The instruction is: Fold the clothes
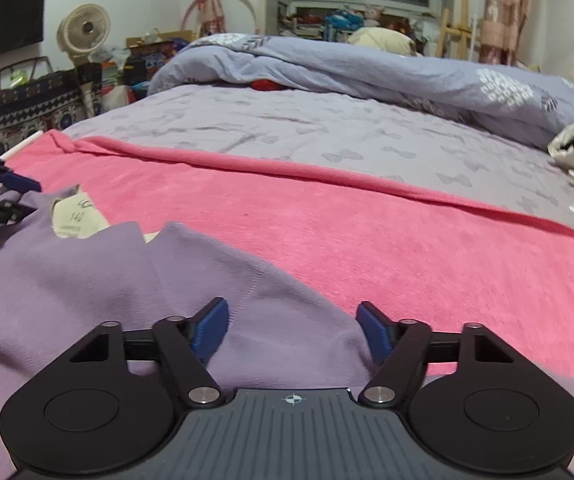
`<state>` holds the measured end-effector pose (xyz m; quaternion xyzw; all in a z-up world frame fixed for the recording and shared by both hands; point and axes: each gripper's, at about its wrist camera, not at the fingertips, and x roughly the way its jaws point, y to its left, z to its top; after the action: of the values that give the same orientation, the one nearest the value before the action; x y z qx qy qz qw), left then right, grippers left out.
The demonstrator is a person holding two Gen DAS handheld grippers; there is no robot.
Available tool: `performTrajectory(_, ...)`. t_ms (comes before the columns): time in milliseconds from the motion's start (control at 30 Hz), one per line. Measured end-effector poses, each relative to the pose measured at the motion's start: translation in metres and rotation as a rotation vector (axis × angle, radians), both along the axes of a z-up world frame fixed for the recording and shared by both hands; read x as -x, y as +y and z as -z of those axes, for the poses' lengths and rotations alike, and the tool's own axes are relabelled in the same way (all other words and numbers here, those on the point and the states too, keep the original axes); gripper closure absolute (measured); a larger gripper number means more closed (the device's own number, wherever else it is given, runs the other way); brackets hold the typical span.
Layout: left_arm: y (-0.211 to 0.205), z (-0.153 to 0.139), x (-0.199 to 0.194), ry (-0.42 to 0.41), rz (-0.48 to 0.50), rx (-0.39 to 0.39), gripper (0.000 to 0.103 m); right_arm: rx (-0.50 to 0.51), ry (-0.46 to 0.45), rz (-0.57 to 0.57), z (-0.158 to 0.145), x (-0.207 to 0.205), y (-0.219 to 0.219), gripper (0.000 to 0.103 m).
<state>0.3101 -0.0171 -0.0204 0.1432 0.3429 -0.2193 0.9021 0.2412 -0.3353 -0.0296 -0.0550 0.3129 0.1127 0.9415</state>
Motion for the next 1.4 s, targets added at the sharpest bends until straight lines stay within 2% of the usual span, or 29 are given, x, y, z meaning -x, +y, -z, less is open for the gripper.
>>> performTrajectory(167, -0.009, -0.002, 0.010, -0.016, 0.006, -0.011, 0.060, 0.034, -0.020, -0.022, -0.001, 0.004, 0.006, 0.046)
performTrajectory(333, -0.026, 0.000, 0.021, -0.072, 0.002, -0.109, 0.063, 0.070, -0.036, -0.026, -0.001, 0.006, 0.012, 0.049)
performTrajectory(733, -0.027, 0.002, 0.024, -0.092, 0.006, -0.123, 0.063, 0.090, -0.044, -0.029, 0.000, 0.007, 0.015, 0.050)
performTrajectory(1033, -0.038, 0.010, 0.038, -0.192, -0.002, -0.199, 0.062, 0.076, -0.037, -0.028, 0.000, 0.006, 0.013, 0.050)
performTrajectory(1200, -0.033, 0.008, 0.035, -0.168, -0.005, -0.160, 0.062, 0.059, -0.029, -0.027, 0.000, 0.005, 0.010, 0.049)
performTrajectory(1400, -0.032, 0.008, 0.034, -0.169, -0.004, -0.158, 0.062, 0.050, -0.024, -0.026, 0.000, 0.004, 0.007, 0.049)
